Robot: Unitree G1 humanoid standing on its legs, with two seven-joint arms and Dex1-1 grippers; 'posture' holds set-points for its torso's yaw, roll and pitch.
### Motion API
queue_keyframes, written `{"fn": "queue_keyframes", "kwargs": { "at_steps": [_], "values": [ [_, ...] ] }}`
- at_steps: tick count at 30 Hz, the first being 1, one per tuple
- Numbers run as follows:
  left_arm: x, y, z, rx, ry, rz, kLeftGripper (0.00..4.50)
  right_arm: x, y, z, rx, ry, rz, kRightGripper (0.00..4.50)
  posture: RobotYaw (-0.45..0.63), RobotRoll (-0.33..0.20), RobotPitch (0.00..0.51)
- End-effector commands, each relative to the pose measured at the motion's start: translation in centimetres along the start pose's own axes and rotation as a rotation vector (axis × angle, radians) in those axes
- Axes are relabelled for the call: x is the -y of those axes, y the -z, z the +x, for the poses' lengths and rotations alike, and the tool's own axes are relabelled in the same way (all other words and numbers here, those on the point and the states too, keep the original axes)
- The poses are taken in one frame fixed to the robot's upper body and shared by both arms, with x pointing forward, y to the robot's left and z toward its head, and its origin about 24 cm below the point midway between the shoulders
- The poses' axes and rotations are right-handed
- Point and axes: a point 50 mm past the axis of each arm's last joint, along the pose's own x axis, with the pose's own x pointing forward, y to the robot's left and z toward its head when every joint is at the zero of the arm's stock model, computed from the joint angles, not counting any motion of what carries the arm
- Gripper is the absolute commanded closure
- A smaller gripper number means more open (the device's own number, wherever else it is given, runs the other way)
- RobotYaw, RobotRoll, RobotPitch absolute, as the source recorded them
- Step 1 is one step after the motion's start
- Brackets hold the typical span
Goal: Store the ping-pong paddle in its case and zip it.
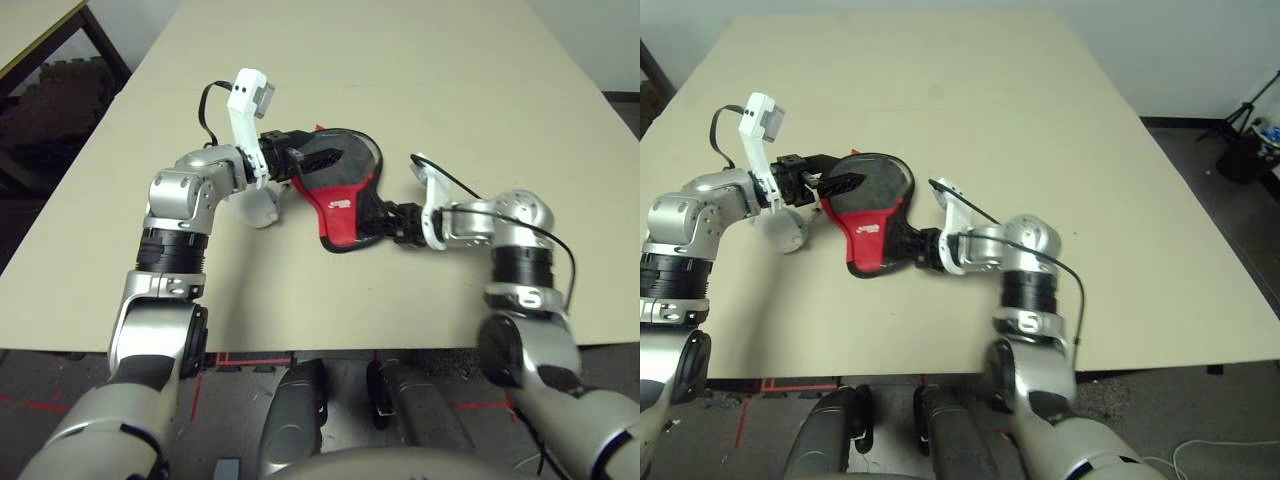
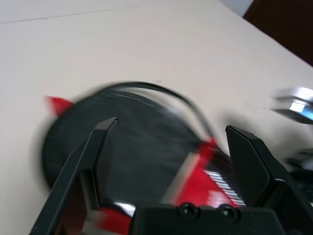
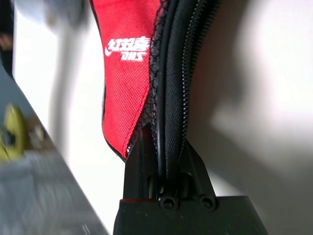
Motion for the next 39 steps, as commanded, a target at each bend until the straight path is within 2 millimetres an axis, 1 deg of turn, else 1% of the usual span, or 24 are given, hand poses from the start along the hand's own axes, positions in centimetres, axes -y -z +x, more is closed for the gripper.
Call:
{"fn": "queue_keyframes", "kwargs": {
  "at_steps": [1, 3, 5, 8, 12, 15, 18, 21, 23, 24, 26, 29, 31, 33, 35, 37, 39],
  "values": [
    [0.1, 0.1, 0.3, -0.009, 0.012, 0.008, 0.0, -0.8, 2.8, -0.5, -0.177, -0.048, -0.035, 4.47, -0.07, 0.0, 0.166],
    [0.1, 0.1, 0.3, -0.008, 0.013, 0.008, 0.0, -1.0, 3.6, -1.3, -0.219, -0.059, -0.039, 4.47, -0.07, 0.0, 0.165],
    [0.1, 0.2, 0.4, -0.009, 0.013, 0.007, 0.0, -1.3, 4.0, -1.6, -0.229, -0.057, -0.03, 4.47, -0.08, 0.0, 0.164],
    [0.2, 0.2, 0.5, -0.011, 0.015, 0.005, 0.0, -1.7, 4.4, -1.9, -0.205, -0.042, 0.013, 4.47, -0.08, 0.0, 0.169],
    [0.3, 0.2, 0.4, -0.01, 0.016, 0.001, 0.0, -1.9, 4.9, -1.9, -0.197, -0.039, 0.015, 4.47, -0.09, 0.0, 0.172],
    [0.3, 0.3, 0.5, -0.014, 0.014, -0.001, 0.0, -2.0, 4.8, -1.6, -0.184, -0.03, 0.014, 4.47, -0.08, 0.0, 0.172],
    [0.4, 0.3, 0.6, -0.016, 0.014, 0.001, 0.0, -1.8, 4.2, -1.3, -0.142, -0.004, 0.031, 4.47, -0.08, 0.0, 0.172],
    [0.3, 0.2, 0.4, -0.013, 0.008, 0.006, 0.0, -1.9, 4.1, -1.9, -0.156, 0.004, 0.009, 4.47, -0.08, 0.0, 0.171],
    [0.1, 0.0, 0.2, -0.008, -0.005, 0.011, 0.0, -2.1, 4.0, -3.1, -0.201, 0.055, -0.057, 3.75, -0.08, 0.0, 0.171],
    [0.0, -0.1, 0.0, -0.007, -0.012, 0.018, 0.0, -2.1, 4.0, -3.8, -0.23, 0.085, -0.09, 3.51, -0.09, 0.0, 0.167],
    [-0.3, -0.2, -0.3, -0.007, -0.027, 0.032, 0.0, -2.1, 3.8, -4.9, -0.26, 0.13, -0.124, 2.85, -0.09, 0.0, 0.162],
    [-1.1, -0.7, -1.2, -0.011, -0.058, 0.05, 0.0, -2.2, 2.2, -7.1, -0.244, 0.205, -0.193, 1.83, -0.09, 0.0, 0.16],
    [-1.8, -1.2, -1.9, -0.006, -0.087, 0.06, 0.0, -2.6, 0.8, -8.3, -0.219, 0.277, -0.266, 1.25, -0.1, 0.0, 0.157],
    [-2.4, -1.4, -2.7, -0.009, -0.113, 0.061, 0.0, -3.5, -1.3, -8.0, -0.129, 0.301, -0.366, 0.62, -0.12, 0.0, 0.156],
    [-2.8, -1.2, -3.6, -0.031, -0.129, 0.06, 0.0, -4.8, -3.3, -6.4, -0.04, 0.286, -0.49, 0.01, -0.13, 0.0, 0.151],
    [-3.2, -1.0, -4.6, -0.067, -0.144, 0.063, 0.0, -5.8, -4.5, -4.3, -0.002, 0.266, -0.616, 0.01, -0.13, 0.0, 0.154],
    [-3.6, -1.0, -5.3, -0.099, -0.153, 0.065, 0.0, -6.0, -5.1, -2.6, -0.01, 0.267, -0.709, 0.01, -0.12, 0.0, 0.158]
  ]
}}
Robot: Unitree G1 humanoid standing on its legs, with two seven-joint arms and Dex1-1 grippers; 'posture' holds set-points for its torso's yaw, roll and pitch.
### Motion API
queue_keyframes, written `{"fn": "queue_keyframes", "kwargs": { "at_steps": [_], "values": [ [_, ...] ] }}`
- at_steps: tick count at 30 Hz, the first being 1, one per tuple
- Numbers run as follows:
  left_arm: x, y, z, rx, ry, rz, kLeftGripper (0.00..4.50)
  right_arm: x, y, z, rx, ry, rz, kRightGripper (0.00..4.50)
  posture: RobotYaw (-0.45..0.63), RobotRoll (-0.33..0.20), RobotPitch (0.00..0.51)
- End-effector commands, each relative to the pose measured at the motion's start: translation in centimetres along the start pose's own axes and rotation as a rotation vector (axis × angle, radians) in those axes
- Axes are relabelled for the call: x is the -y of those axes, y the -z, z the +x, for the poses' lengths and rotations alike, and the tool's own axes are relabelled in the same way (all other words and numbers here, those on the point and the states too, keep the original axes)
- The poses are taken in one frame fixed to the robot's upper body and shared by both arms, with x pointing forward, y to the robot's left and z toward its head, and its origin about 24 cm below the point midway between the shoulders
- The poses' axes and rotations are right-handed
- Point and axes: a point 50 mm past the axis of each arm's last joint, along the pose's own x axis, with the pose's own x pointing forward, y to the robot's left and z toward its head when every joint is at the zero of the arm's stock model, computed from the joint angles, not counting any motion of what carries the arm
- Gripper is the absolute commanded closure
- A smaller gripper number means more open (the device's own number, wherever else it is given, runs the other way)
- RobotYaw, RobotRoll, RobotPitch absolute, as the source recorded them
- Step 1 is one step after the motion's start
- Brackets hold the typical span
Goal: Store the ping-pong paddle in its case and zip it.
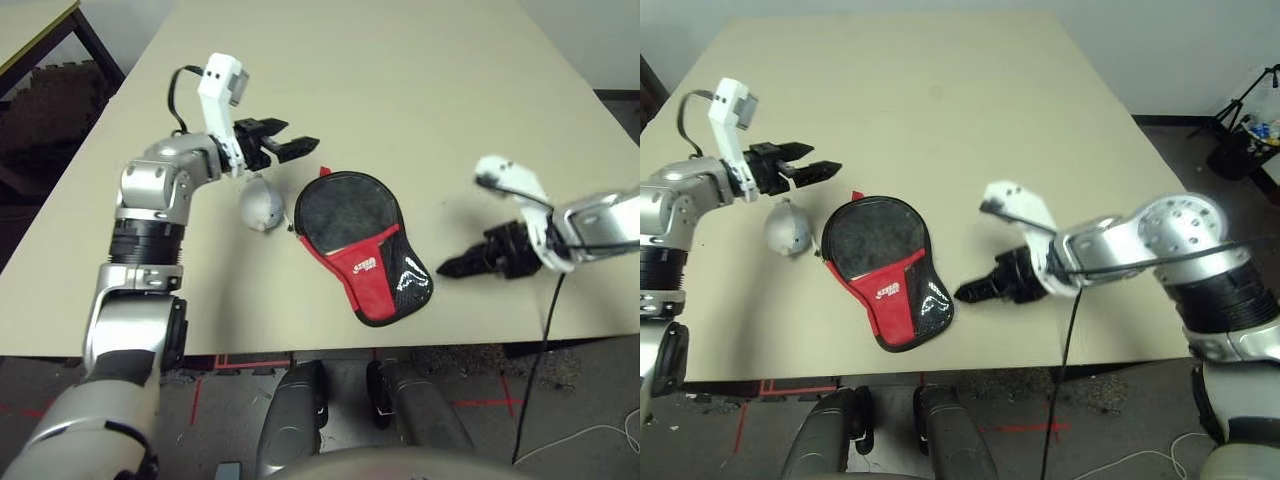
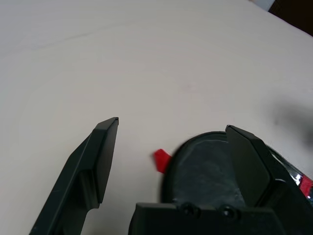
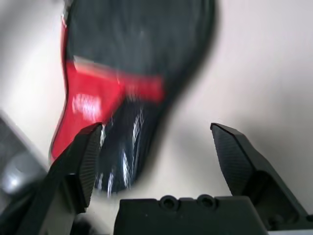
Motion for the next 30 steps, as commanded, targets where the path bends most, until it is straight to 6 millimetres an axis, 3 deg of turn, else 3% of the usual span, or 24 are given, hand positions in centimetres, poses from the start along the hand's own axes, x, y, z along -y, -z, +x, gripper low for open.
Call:
{"fn": "queue_keyframes", "kwargs": {
  "at_steps": [1, 5, 10, 19, 30],
  "values": [
    [-1.1, 1.0, -1.5, -0.083, -0.022, -0.009, 0.0, -0.4, -0.6, 3.0, -0.022, 0.021, -0.189, 0.01, -0.12, 0.0, 0.157],
    [-2.0, 1.3, -3.2, -0.19, -0.038, 0.037, 0.0, -1.1, -1.0, 6.1, -0.066, -0.01, -0.359, 0.01, -0.1, 0.0, 0.156],
    [-2.4, 1.3, -4.5, -0.291, -0.029, 0.064, 0.0, -2.2, -1.5, 7.7, -0.133, -0.105, -0.452, 0.01, -0.09, 0.0, 0.161],
    [-1.7, 3.7, -4.5, -0.436, 0.027, 0.029, 0.0, -3.3, -1.9, 9.4, -0.169, -0.185, -0.501, 0.01, -0.09, 0.0, 0.172],
    [-1.7, 6.6, -3.9, -0.507, 0.016, -0.052, 0.0, -3.9, -1.1, 9.9, -0.207, -0.23, -0.501, 0.01, -0.11, 0.0, 0.181]
  ]
}}
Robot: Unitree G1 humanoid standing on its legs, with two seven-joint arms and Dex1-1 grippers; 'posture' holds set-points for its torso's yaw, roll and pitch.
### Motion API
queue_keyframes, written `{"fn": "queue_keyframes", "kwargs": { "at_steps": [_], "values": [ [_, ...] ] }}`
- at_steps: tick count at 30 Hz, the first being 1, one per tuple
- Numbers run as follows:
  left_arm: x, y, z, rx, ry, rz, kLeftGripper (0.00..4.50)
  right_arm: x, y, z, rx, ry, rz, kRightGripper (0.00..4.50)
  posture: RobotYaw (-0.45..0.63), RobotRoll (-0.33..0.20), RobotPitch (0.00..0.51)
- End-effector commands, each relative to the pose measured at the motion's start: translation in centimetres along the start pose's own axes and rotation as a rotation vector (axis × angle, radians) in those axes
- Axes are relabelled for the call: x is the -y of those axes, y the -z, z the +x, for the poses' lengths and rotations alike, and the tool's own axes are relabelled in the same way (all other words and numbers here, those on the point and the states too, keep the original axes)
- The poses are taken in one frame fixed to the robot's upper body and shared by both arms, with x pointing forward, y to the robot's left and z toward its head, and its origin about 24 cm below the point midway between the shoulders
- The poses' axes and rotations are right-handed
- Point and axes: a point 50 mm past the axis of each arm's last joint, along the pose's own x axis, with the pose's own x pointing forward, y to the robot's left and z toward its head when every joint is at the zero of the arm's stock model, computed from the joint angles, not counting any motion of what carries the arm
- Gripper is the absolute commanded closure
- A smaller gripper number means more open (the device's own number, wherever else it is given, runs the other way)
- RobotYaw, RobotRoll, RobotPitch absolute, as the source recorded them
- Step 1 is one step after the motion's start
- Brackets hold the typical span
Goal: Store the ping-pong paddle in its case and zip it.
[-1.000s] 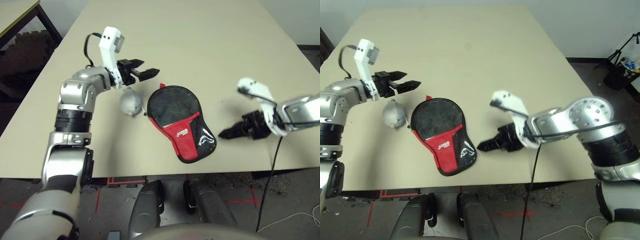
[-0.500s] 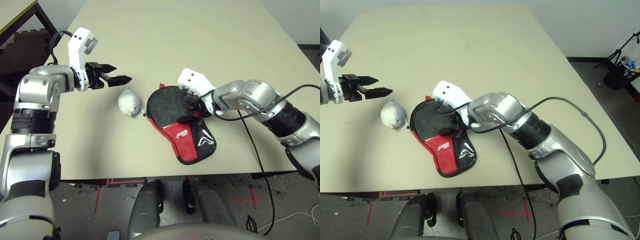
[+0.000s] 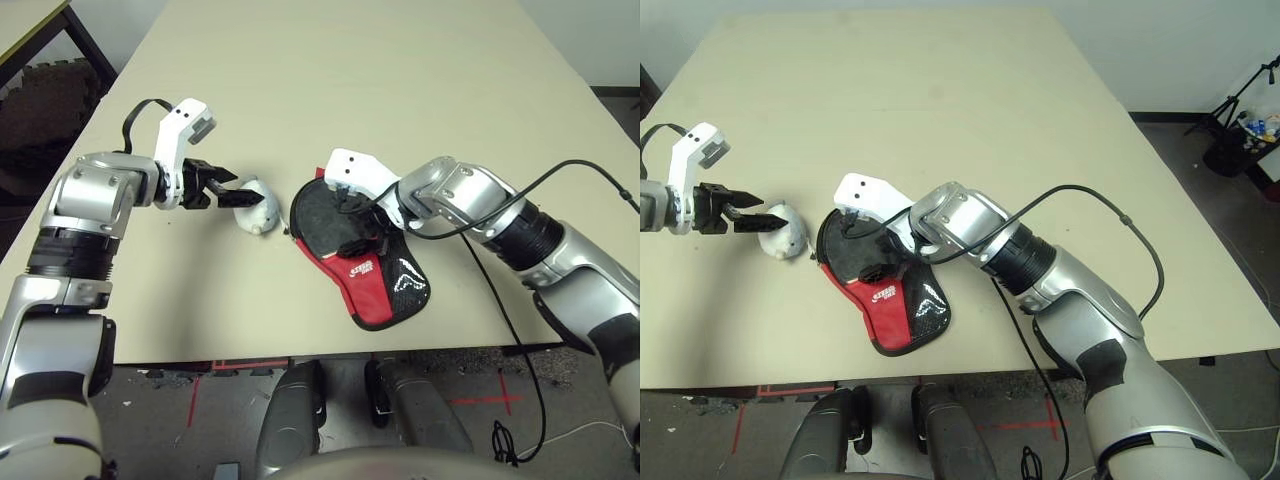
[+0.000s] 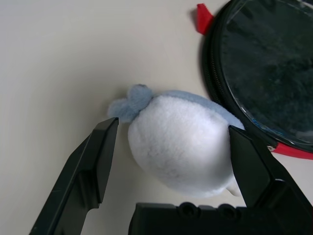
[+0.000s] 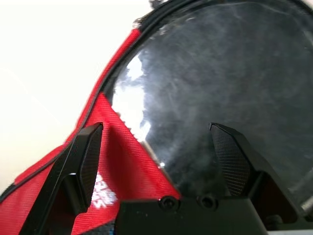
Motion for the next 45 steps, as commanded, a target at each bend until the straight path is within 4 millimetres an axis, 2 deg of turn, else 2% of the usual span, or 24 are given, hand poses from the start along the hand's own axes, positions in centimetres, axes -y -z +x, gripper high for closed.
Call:
{"fn": "queue_keyframes", "kwargs": {
  "at_steps": [1, 4, 5, 8, 11, 17, 20, 29, 37, 41, 45],
  "values": [
    [0.1, 1.8, 0.8, -0.06, 0.017, -0.041, 0.0, -0.5, 0.3, 0.3, -0.011, -0.023, -0.001, 0.01, -0.11, 0.0, 0.181],
    [0.6, 2.1, 1.0, -0.077, 0.057, -0.067, 0.0, -0.8, 0.7, 0.4, -0.029, -0.04, -0.006, 0.01, -0.11, 0.0, 0.184],
    [0.7, 2.2, 1.0, -0.081, 0.069, -0.07, 0.19, -0.9, 0.8, 0.4, -0.034, -0.047, -0.008, 0.0, -0.11, 0.0, 0.184],
    [0.9, 2.2, 1.1, -0.087, 0.082, -0.076, 0.94, -1.0, 0.9, 0.5, -0.043, -0.048, -0.02, 0.0, -0.11, 0.0, 0.191],
    [0.9, 2.0, 1.2, -0.082, 0.087, -0.077, 1.93, -0.8, 1.0, 0.6, -0.048, -0.035, -0.038, 0.0, -0.11, 0.0, 0.194],
    [0.5, 0.4, 1.5, -0.008, 0.07, -0.079, 3.67, -0.4, 1.1, 1.0, -0.049, -0.002, -0.08, 0.0, -0.11, 0.0, 0.19],
    [-0.2, -0.5, 2.0, 0.028, 0.018, -0.062, 4.32, -0.2, 1.6, 1.3, -0.063, 0.012, -0.1, 0.0, -0.1, 0.0, 0.188],
    [-1.0, -3.0, 3.5, 0.097, -0.045, -0.018, 4.38, 0.0, 2.2, 1.9, -0.081, 0.013, -0.099, 0.0, -0.1, 0.0, 0.181],
    [-0.8, -6.8, 5.6, 0.22, -0.173, 0.115, 4.38, 0.0, 2.6, 2.2, -0.092, 0.008, -0.093, 0.0, -0.11, 0.0, 0.182],
    [0.2, -7.9, 7.7, 0.284, -0.229, 0.194, 4.38, -0.1, 2.5, 2.3, -0.087, 0.007, -0.087, 0.0, -0.11, 0.0, 0.186],
    [2.8, -8.9, 10.6, 0.374, -0.165, 0.184, 4.38, -0.1, 2.4, 2.4, -0.08, 0.008, -0.078, 0.0, -0.12, 0.0, 0.191]
  ]
}}
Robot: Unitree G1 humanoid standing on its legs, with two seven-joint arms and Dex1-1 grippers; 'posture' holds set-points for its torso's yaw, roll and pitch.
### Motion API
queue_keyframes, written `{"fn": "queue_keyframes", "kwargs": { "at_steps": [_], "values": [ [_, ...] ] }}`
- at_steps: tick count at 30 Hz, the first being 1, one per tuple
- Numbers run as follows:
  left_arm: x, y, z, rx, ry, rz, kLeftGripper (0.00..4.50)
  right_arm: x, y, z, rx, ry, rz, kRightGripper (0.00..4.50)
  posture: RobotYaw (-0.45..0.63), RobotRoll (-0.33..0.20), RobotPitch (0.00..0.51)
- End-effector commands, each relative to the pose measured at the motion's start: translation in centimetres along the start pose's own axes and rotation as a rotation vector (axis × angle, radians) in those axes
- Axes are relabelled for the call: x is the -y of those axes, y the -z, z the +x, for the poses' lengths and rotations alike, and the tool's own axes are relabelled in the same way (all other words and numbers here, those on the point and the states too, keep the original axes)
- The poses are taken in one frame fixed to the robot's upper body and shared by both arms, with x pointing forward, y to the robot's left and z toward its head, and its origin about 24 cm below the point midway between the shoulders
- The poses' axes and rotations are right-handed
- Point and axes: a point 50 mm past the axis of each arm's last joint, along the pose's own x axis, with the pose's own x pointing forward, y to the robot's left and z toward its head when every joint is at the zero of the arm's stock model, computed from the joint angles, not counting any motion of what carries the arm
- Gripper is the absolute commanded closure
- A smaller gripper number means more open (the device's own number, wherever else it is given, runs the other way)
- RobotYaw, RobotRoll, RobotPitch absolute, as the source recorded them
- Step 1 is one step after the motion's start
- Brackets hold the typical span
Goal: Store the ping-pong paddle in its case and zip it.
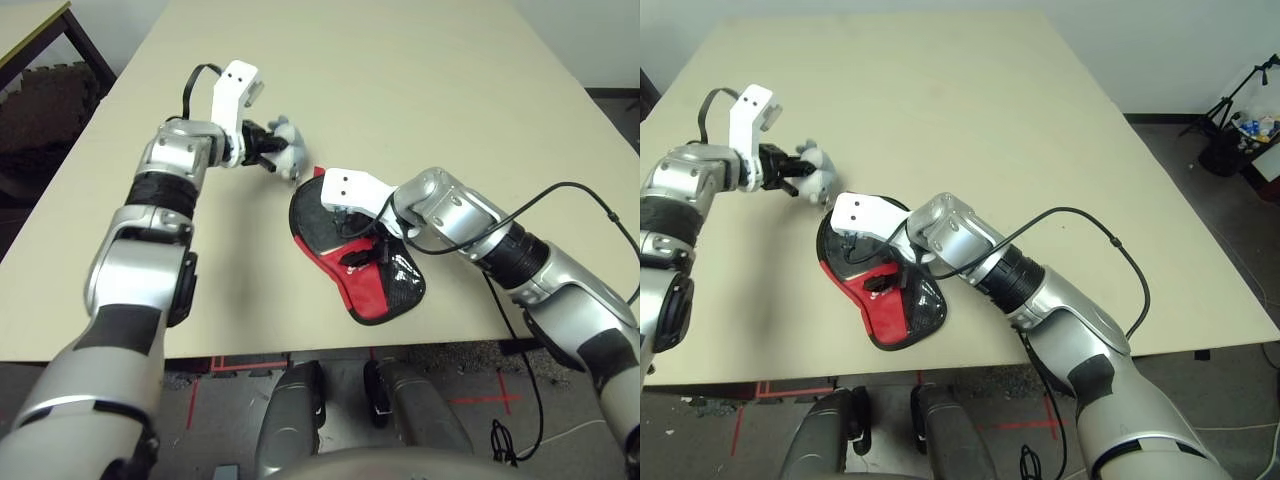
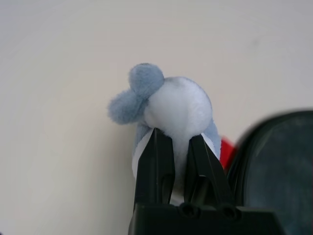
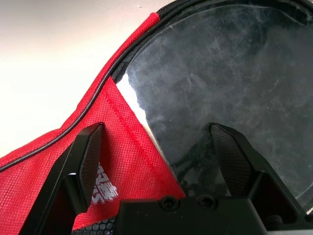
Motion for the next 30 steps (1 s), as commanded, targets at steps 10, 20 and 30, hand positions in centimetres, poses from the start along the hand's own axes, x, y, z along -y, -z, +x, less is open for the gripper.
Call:
{"fn": "queue_keyframes", "kwargs": {
  "at_steps": [10, 20, 30],
  "values": [
    [8.6, -1.9, 4.9, 0.174, 0.286, -0.032, 4.38, -0.7, 1.5, 1.6, -0.041, -0.029, 0.095, 0.0, -0.15, 0.0, 0.197],
    [9.0, 0.3, 4.2, 0.043, 0.426, 0.021, 4.03, -0.1, 1.1, 1.3, -0.007, -0.004, 0.124, 0.0, -0.13, 0.0, 0.192],
    [7.6, -1.1, 3.5, 0.115, 0.385, 0.01, 0.69, -0.9, 1.3, -1.4, 0.04, -0.056, 0.236, 0.0, -0.11, 0.0, 0.187]
  ]
}}
